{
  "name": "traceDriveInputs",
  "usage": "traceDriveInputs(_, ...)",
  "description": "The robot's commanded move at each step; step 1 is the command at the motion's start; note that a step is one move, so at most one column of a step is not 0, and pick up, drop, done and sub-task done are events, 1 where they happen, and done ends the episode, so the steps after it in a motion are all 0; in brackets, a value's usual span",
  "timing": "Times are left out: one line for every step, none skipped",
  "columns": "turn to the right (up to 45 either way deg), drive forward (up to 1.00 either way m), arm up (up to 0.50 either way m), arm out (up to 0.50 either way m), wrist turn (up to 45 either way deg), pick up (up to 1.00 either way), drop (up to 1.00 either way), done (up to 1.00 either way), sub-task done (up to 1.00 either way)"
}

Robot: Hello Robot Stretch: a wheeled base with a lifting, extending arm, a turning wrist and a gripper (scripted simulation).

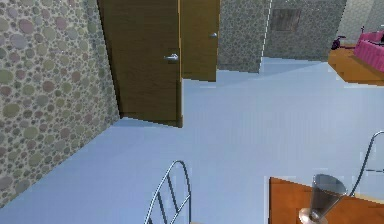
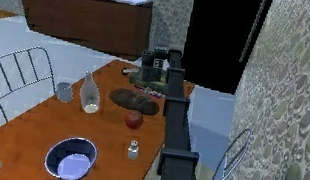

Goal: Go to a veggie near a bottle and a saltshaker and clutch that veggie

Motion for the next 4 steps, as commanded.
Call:
traceDriveInputs(0.0, 0.0, -0.3, 0.0, 0.0, 0.0, 0.0, 0.0, 0.0)
traceDriveInputs(0.0, 0.0, 0.0, 0.0, 0.0, 1.0, 0.0, 0.0, 0.0)
traceDriveInputs(0.0, 0.0, 0.1, 0.0, 0.0, 0.0, 0.0, 0.0, 0.0)
traceDriveInputs(0.0, 0.0, 0.0, 0.0, 0.0, 0.0, 0.0, 1.0, 0.0)
